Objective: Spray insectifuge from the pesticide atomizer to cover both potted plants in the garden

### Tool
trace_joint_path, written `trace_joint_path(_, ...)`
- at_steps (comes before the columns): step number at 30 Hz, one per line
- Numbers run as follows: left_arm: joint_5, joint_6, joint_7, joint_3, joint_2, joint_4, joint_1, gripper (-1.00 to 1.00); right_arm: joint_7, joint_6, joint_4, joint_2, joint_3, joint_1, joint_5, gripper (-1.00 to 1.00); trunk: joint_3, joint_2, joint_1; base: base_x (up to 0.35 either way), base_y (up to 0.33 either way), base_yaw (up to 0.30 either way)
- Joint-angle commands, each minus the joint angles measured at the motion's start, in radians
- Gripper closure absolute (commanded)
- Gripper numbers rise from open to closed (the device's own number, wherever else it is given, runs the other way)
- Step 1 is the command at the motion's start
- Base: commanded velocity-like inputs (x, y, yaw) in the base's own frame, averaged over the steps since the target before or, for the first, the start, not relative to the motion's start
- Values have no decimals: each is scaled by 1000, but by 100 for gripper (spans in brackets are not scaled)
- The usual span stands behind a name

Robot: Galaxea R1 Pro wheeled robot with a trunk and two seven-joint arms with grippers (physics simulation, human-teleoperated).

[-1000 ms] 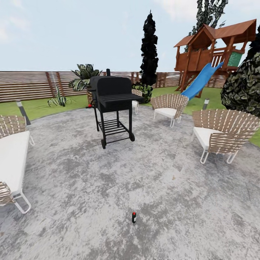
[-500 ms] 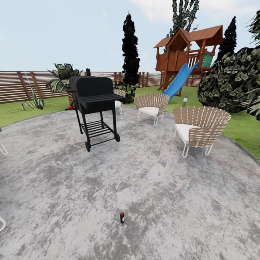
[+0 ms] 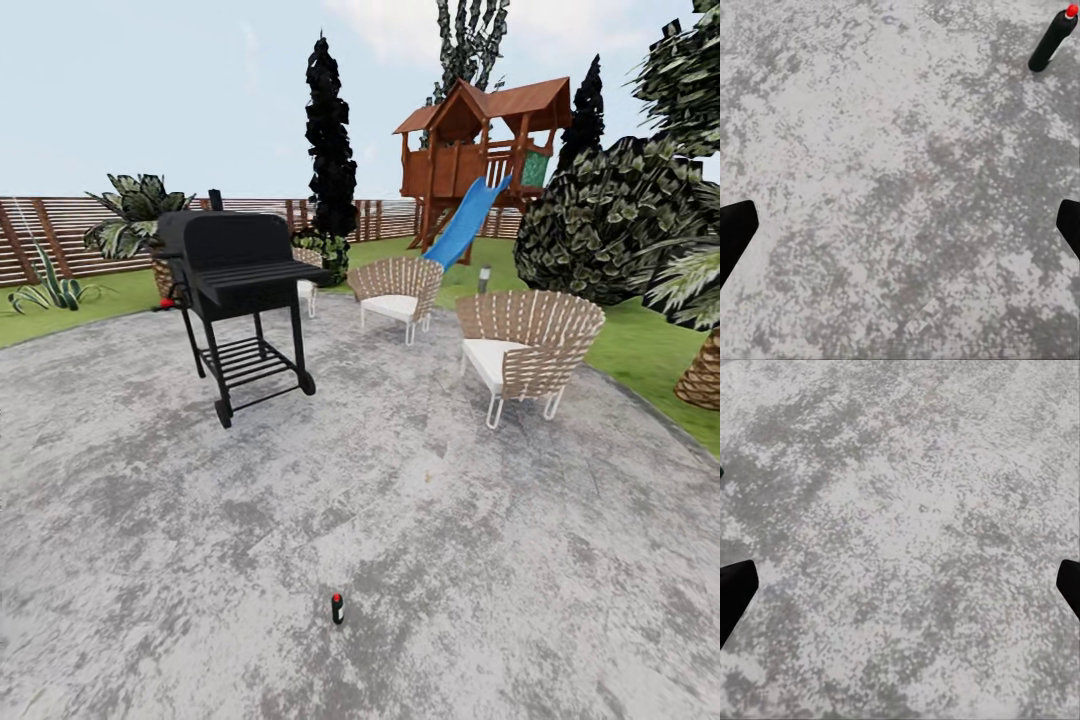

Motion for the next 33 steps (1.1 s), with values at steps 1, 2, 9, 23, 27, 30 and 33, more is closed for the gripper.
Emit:
trace_joint_path(1,6,-3,-1,0,0,1,-1,-100,1,-3,1,0,-2,0,2,-100,-1,0,0,85,300,-4)
trace_joint_path(2,5,-3,0,-1,0,1,-1,-100,1,-3,1,0,-2,0,2,-100,-1,0,0,90,298,-2)
trace_joint_path(9,4,-2,-1,-2,0,1,-1,-100,-2,-4,-3,0,-5,0,-1,-100,-1,0,0,106,269,-1)
trace_joint_path(23,4,-3,1,1,1,1,-1,-100,-5,-6,-2,2,-7,0,-5,-100,-1,0,0,112,107,-46)
trace_joint_path(27,5,-3,1,1,1,1,-1,-100,-5,-6,-1,2,-7,0,-4,-100,-1,0,0,157,99,-244)
trace_joint_path(30,4,-3,0,-2,1,1,-1,-100,-5,-6,0,2,-7,0,-4,-100,-1,0,0,253,127,-261)
trace_joint_path(33,4,-3,-1,-6,0,0,-1,-100,-5,-6,1,2,-7,0,-4,-100,-1,0,0,217,112,-264)
